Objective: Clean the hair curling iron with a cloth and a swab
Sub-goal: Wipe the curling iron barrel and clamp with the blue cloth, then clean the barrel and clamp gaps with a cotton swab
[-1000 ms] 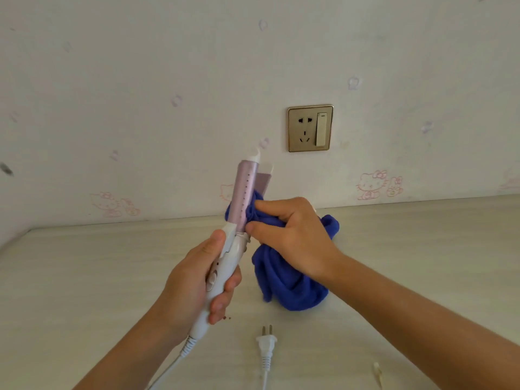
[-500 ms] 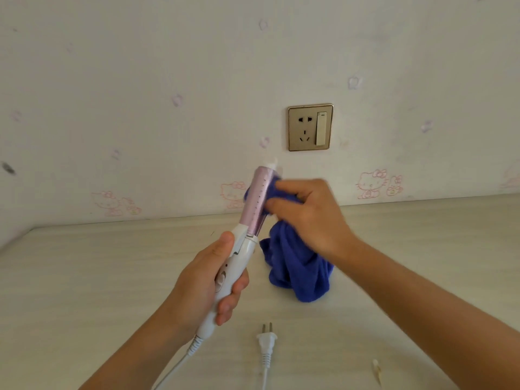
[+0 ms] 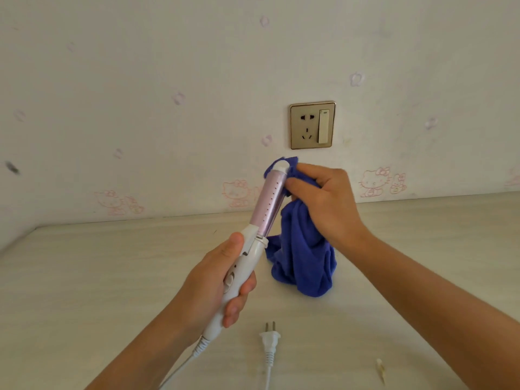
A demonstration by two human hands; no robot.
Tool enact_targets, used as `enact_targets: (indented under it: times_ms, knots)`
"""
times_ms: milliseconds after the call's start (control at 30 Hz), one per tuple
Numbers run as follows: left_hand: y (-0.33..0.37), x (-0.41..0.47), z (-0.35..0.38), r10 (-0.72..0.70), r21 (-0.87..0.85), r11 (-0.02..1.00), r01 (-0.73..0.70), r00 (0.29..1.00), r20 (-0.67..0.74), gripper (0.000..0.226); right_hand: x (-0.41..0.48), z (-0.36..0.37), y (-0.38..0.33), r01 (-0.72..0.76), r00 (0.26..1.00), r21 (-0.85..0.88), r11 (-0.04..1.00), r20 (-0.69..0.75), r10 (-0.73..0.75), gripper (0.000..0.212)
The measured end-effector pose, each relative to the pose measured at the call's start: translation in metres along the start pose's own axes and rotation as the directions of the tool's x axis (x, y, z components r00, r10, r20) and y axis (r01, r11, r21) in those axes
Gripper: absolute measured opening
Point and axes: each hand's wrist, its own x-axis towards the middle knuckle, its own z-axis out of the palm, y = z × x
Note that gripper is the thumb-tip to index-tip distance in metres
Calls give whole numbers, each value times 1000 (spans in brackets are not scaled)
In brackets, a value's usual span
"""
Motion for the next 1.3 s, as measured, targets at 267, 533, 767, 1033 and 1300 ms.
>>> enact_targets:
  times_ms: [267, 533, 767, 1033, 1300]
  knots:
    - [1, 0, -7, -5, -17, 1000, 3, 994, -106, 75, -41, 39, 11, -6, 971, 28, 1000, 240, -1, 19]
    - [9, 1, -4, 166, 237, 961, -145, 984, -71, 47, -29, 25, 6, 43, 983, 64, 997, 174, -53, 19]
    - [9, -16, -29, 237, 533, 825, -189, 971, -24, 45, -6, -15, 9, 82, 997, -101, 991, -3, -83, 27]
    - [-33, -37, -96, 300, 979, 191, -72, 954, 12, 53, -19, -74, 42, 42, 995, -593, 804, 100, 22, 13]
    - [-45, -18, -105, 287, 999, 43, -24, 958, 11, 59, -51, -76, 72, -108, 942, -755, 647, 129, 308, 34]
